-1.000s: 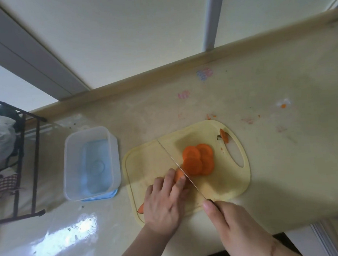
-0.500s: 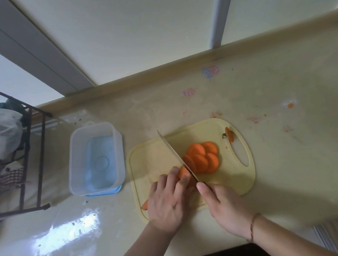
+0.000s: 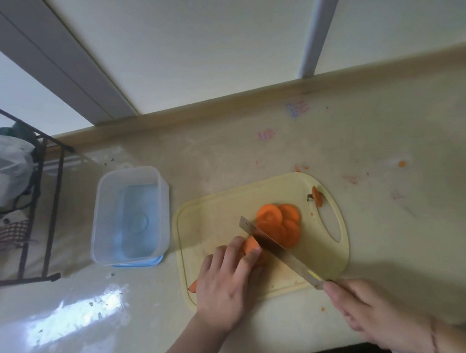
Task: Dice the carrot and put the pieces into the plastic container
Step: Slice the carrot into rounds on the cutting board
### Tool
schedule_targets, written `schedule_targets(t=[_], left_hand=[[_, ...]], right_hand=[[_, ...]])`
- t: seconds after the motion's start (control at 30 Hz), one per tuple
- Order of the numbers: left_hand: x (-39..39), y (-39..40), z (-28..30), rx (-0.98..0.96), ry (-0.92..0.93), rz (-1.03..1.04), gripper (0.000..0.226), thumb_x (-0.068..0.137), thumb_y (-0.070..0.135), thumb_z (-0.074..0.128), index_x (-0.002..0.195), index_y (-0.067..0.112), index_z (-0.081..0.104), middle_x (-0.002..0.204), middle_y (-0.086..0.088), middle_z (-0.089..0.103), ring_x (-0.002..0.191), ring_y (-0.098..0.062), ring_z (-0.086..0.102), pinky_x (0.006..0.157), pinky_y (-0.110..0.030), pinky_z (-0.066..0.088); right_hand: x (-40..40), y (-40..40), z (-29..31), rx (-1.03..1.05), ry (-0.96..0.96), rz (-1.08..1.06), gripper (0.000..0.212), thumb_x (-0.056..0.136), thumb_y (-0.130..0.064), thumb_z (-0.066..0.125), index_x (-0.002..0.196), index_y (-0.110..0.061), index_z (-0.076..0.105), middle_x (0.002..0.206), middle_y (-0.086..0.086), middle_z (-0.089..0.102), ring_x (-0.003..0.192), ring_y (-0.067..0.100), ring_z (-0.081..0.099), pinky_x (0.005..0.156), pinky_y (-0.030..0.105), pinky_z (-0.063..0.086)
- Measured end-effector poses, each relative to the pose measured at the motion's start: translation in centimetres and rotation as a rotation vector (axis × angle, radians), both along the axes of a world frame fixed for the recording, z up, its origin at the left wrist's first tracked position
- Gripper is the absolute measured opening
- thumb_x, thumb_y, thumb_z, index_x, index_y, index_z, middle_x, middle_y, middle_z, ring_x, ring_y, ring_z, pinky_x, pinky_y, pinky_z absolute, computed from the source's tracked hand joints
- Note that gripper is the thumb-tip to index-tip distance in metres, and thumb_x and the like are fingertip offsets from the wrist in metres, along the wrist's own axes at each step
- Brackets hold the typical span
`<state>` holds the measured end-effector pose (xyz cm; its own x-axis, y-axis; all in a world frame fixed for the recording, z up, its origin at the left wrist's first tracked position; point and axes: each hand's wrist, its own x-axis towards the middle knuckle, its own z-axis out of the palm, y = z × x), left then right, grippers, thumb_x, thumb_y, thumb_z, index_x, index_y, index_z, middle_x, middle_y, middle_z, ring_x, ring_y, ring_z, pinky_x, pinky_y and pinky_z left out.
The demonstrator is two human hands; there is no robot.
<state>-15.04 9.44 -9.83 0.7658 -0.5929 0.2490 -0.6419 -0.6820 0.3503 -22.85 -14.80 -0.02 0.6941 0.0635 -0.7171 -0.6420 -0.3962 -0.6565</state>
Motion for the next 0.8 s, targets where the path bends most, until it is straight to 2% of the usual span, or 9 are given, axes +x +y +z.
schedule_targets(t=[0.1,0.17,0.27,0.53,0.63,0.8], left_hand=[[-0.1,0.3,-0.1,-0.005,0.025,0.001,0.059,0.078,0.021,0.084,0.128,0.026,0.052,0.130,-0.005,0.056,0.092,-0.031,0.062,0.071,-0.039,0.049],[-0.2,0.4,0.0,-0.009,0.013,0.000,0.054,0.081,0.023,0.080,0.128,0.026,0.052,0.130,-0.005,0.055,0.093,-0.031,0.061,0.073,-0.039,0.048],[-0.3,0.4,0.0,-0.009,0.005,0.011,0.047,0.085,0.026,0.075,0.127,0.026,0.054,0.129,-0.005,0.057,0.094,-0.031,0.061,0.073,-0.039,0.049],[-0.4,0.4,0.1,0.013,0.000,0.039,0.041,0.087,0.028,0.074,0.122,0.026,0.054,0.129,-0.002,0.054,0.092,-0.031,0.060,0.073,-0.040,0.050],[-0.2,0.1,0.4,0.009,0.000,0.055,0.032,0.093,0.033,0.065,0.122,0.027,0.053,0.129,0.000,0.054,0.092,-0.029,0.059,0.074,-0.039,0.048],[0.4,-0.7,0.8,-0.005,0.010,0.071,0.030,0.096,0.034,0.058,0.125,0.027,0.052,0.130,0.003,0.052,0.094,-0.028,0.059,0.075,-0.040,0.049]], right_hand=[[0.6,-1.1,0.1,0.075,0.115,-0.014,0.056,0.072,-0.081,0.043,0.061,-0.026,0.040,0.059,0.001,0.027,0.055,0.022,0.018,0.049,0.034,0.013],[0.8,-1.8,0.0,0.086,0.195,0.015,0.056,0.077,-0.078,0.039,0.066,-0.024,0.040,0.056,0.000,0.028,0.052,0.020,0.017,0.047,0.030,0.012],[0.9,-2.3,-0.1,0.102,0.252,0.039,0.049,0.090,-0.063,0.034,0.074,-0.017,0.039,0.054,-0.002,0.030,0.046,0.016,0.018,0.041,0.021,0.016],[2.5,-3.1,-0.8,0.035,0.228,0.065,0.044,0.092,-0.058,0.037,0.072,-0.019,0.039,0.055,-0.004,0.030,0.045,0.014,0.020,0.040,0.021,0.017],[3.9,-3.8,-0.8,0.025,0.220,0.080,0.046,0.090,-0.060,0.035,0.074,-0.018,0.039,0.054,-0.004,0.028,0.045,0.014,0.018,0.040,0.020,0.016],[6.5,-4.0,-0.6,0.035,0.170,0.041,0.052,0.079,-0.068,0.036,0.075,-0.016,0.038,0.054,-0.003,0.027,0.044,0.013,0.017,0.040,0.018,0.014]])
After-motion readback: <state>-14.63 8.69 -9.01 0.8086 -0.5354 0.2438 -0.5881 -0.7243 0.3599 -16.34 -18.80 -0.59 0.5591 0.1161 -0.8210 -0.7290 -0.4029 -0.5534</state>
